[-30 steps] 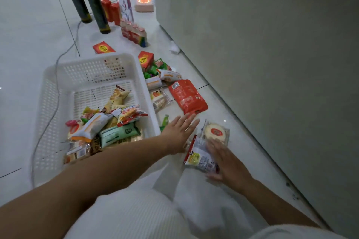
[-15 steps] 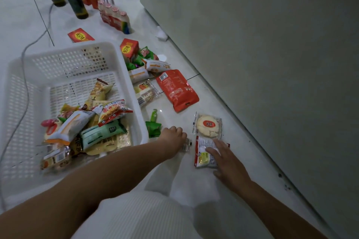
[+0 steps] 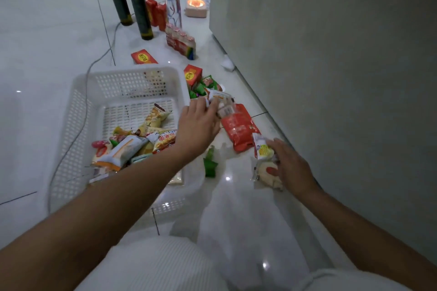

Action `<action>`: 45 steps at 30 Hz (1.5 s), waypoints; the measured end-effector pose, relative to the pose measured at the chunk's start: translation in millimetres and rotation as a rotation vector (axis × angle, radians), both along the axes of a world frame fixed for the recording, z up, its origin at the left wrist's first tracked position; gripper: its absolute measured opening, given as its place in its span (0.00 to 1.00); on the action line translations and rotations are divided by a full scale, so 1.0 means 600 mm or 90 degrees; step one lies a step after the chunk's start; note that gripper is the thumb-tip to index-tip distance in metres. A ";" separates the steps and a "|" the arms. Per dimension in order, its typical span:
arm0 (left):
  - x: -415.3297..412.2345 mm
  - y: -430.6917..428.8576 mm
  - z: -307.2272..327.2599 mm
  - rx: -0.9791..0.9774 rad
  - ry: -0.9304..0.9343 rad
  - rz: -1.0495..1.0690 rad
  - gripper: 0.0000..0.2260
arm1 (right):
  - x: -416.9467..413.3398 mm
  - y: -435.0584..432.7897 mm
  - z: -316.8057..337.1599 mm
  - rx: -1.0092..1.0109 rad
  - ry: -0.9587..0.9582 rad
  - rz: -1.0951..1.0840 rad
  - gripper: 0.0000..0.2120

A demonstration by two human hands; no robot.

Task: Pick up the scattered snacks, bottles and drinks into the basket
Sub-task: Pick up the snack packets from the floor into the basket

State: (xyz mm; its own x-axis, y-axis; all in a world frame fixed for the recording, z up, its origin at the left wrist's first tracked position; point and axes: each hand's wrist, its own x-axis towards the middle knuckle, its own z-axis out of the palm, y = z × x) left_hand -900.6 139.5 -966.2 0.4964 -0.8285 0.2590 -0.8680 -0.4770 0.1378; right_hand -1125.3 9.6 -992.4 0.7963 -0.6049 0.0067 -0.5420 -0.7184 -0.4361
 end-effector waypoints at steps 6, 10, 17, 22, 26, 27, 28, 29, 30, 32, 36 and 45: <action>0.115 0.152 0.014 0.095 0.015 0.348 0.26 | 0.197 0.046 0.106 -0.159 -0.102 0.270 0.32; 0.139 0.235 0.000 0.141 0.083 0.444 0.29 | 0.288 0.111 0.104 -0.162 -0.060 0.330 0.33; 0.133 0.228 0.000 0.054 0.182 0.424 0.28 | 0.247 0.084 0.039 -0.104 0.115 0.291 0.38; 0.064 0.126 -0.011 0.032 0.216 0.234 0.32 | 0.124 0.000 -0.005 -0.083 0.171 0.122 0.38; -0.020 0.040 -0.024 -0.001 0.257 0.098 0.33 | 0.021 -0.034 -0.045 -0.073 0.263 0.054 0.37; -0.042 0.022 -0.030 0.002 0.270 0.065 0.34 | 0.002 -0.037 -0.053 -0.083 0.277 0.050 0.37; -0.063 0.006 -0.036 0.006 0.285 0.034 0.34 | -0.015 -0.038 -0.059 -0.082 0.281 0.046 0.37; -0.084 -0.008 -0.046 0.012 0.297 0.006 0.34 | -0.028 -0.038 -0.062 -0.075 0.283 0.037 0.37; -0.101 -0.018 -0.055 0.020 0.302 -0.018 0.34 | -0.041 -0.038 -0.066 -0.069 0.290 0.031 0.38; -0.126 -0.029 -0.080 0.053 0.308 -0.042 0.34 | -0.060 -0.036 -0.069 -0.070 0.318 0.036 0.40; -0.134 -0.021 -0.131 0.136 0.373 0.021 0.34 | -0.075 -0.034 -0.097 -0.044 0.338 0.051 0.52; -0.134 0.021 -0.195 0.187 0.486 0.108 0.32 | -0.037 -0.027 -0.154 -0.014 0.365 0.122 0.48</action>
